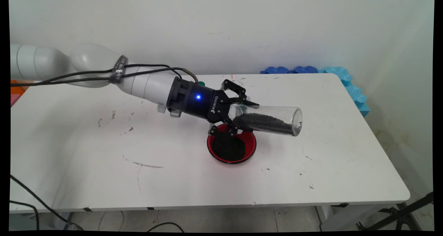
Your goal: Pour the black seasoning powder in the red bowl
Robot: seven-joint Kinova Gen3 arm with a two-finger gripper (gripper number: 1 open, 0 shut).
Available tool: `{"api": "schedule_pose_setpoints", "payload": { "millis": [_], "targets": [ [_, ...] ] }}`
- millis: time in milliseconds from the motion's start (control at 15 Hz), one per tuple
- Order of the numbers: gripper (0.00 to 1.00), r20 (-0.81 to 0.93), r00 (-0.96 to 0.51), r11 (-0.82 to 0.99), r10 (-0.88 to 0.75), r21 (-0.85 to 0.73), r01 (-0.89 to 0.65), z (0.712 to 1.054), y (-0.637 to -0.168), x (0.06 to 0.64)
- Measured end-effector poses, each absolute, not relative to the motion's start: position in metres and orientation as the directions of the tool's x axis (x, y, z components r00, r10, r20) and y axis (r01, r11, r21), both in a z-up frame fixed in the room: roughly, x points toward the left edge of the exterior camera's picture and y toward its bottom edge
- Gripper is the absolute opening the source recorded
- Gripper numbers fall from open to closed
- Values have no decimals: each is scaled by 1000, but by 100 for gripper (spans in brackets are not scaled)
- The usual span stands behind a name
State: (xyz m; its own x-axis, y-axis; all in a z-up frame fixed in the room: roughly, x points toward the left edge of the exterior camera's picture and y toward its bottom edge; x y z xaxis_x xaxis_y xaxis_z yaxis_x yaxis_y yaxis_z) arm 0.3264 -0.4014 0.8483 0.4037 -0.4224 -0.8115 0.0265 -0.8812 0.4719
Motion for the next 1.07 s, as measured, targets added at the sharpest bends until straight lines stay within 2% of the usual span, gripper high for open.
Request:
{"api": "schedule_pose_setpoints", "payload": {
  "millis": [733, 1067],
  "targets": [
    [0, -803, 396, -873, -445, 487, 8, 843, -402, 328],
    [0, -758, 391, -835, -522, 548, -54, 841, -405, 329]
  ]
}}
